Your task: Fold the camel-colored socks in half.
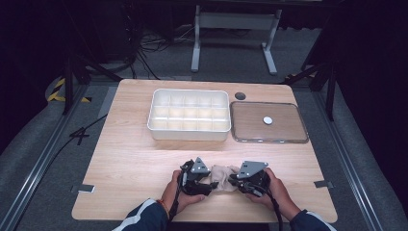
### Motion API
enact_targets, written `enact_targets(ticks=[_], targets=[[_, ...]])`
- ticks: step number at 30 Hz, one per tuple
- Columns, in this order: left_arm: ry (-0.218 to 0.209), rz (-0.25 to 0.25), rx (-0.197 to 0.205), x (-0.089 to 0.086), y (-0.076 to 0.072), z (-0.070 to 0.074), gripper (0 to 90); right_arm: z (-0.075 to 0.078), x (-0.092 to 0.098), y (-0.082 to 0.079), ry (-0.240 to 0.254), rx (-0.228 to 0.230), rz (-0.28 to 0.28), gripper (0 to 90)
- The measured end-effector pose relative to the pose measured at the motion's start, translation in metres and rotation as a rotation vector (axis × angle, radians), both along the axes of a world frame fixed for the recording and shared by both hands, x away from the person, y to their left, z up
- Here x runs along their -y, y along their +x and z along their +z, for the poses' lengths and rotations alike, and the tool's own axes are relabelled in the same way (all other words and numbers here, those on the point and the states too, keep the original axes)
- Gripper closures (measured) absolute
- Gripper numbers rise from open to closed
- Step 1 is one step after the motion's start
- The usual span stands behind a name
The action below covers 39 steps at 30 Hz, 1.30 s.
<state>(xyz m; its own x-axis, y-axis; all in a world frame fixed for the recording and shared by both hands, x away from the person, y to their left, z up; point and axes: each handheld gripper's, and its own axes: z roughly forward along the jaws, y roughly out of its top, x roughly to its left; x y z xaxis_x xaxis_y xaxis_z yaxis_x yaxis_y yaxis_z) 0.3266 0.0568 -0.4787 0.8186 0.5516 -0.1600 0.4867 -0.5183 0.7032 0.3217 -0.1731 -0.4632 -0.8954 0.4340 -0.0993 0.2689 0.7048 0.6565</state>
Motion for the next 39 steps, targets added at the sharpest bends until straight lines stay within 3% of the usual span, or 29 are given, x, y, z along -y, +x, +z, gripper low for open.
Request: enact_targets(ticks=[2, 4, 9, 12, 13, 16, 18, 20, 23, 28, 32, 34, 35, 36, 39], targets=[[-0.014, 0.019, -0.004, 0.002, -0.001, -0.001, 44.1, -0.002, 0.000, 0.002, 0.026, -0.025, 0.002, 85.1], [0.001, 0.017, 0.002, 0.003, 0.000, 0.000, 42.8, -0.004, 0.000, 0.004, 0.053, -0.039, -0.005, 87.4], [-0.014, 0.026, -0.015, 0.005, 0.001, 0.000, 43.9, -0.005, -0.004, 0.002, 0.055, -0.030, -0.008, 88.6], [-0.017, 0.019, -0.024, 0.005, 0.001, 0.000, 51.2, -0.005, -0.005, 0.002, 0.053, -0.025, -0.003, 88.7], [-0.030, 0.006, -0.033, 0.006, 0.002, 0.000, 59.5, -0.006, -0.005, 0.002, 0.060, -0.030, -0.007, 88.6], [-0.060, -0.013, -0.062, 0.004, 0.005, -0.001, 71.8, -0.005, -0.006, 0.001, 0.051, -0.020, -0.008, 87.0], [-0.067, -0.015, -0.067, 0.003, 0.006, -0.001, 74.1, -0.005, -0.006, 0.001, 0.049, -0.016, -0.010, 86.0], [-0.063, -0.019, -0.064, 0.003, 0.006, 0.000, 77.4, -0.003, -0.006, -0.001, 0.035, 0.012, -0.005, 83.1], [-0.063, -0.020, -0.061, 0.002, 0.007, 0.000, 78.3, 0.006, -0.005, -0.001, 0.078, 0.050, -0.009, 85.7], [-0.065, -0.025, -0.048, 0.002, 0.008, 0.004, 79.0, -0.002, -0.011, 0.001, 0.013, 0.034, 0.014, 87.8], [-0.080, -0.021, -0.036, 0.000, 0.009, 0.011, 80.0, -0.002, -0.013, 0.004, 0.022, 0.012, 0.006, 87.9], [-0.059, -0.020, -0.023, 0.000, 0.008, 0.013, 80.5, 0.001, -0.012, 0.004, 0.022, 0.015, 0.006, 79.3], [-0.051, -0.018, -0.017, 0.000, 0.009, 0.013, 80.8, 0.010, -0.005, 0.003, 0.072, 0.026, -0.022, 78.7], [-0.051, -0.018, -0.017, 0.000, 0.009, 0.013, 80.8, 0.010, -0.005, 0.003, 0.072, 0.026, -0.022, 78.7], [-0.032, -0.018, -0.018, 0.001, 0.009, 0.013, 80.8, 0.025, 0.001, 0.001, 0.163, 0.051, -0.047, 78.1]])
